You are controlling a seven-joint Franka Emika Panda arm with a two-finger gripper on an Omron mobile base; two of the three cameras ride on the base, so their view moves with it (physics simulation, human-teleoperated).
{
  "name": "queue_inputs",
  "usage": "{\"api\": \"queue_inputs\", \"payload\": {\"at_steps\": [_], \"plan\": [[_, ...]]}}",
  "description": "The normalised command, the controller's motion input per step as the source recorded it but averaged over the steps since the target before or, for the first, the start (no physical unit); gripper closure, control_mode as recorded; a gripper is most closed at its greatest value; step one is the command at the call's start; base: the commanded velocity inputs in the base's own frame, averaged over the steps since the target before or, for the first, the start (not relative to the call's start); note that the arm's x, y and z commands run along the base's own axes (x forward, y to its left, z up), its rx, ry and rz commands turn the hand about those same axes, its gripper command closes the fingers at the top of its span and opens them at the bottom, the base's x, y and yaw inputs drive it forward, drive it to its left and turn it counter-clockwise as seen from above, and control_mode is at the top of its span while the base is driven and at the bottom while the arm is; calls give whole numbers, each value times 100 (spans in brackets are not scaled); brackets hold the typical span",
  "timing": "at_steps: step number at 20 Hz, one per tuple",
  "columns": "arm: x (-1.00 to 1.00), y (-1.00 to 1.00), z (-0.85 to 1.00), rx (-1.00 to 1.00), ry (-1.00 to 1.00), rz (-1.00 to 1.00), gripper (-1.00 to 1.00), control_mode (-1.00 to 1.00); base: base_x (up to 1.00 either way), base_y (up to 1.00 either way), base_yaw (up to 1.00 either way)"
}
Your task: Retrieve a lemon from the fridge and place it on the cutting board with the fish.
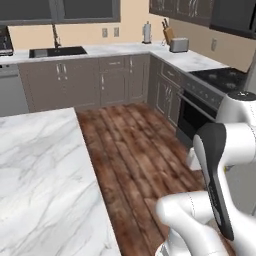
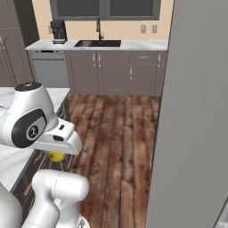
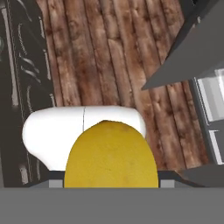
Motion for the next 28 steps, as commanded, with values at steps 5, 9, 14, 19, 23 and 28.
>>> {"api": "queue_inputs", "payload": {"at_steps": [5, 9, 14, 19, 23, 28], "plan": [[0, 0, 0, 0, 0, 0, 100, 100, 81, 1, 16], [0, 0, 0, 0, 0, 0, 100, 100, 72, 3, 6], [0, 0, 0, 0, 0, 0, 100, 100, 64, 23, 0], [0, 0, 0, 0, 0, 0, 100, 100, 91, 39, -2], [0, 0, 0, 0, 0, 0, 100, 100, 100, 26, -6], [0, 0, 0, 0, 0, 0, 100, 100, 100, 7, -10]]}}
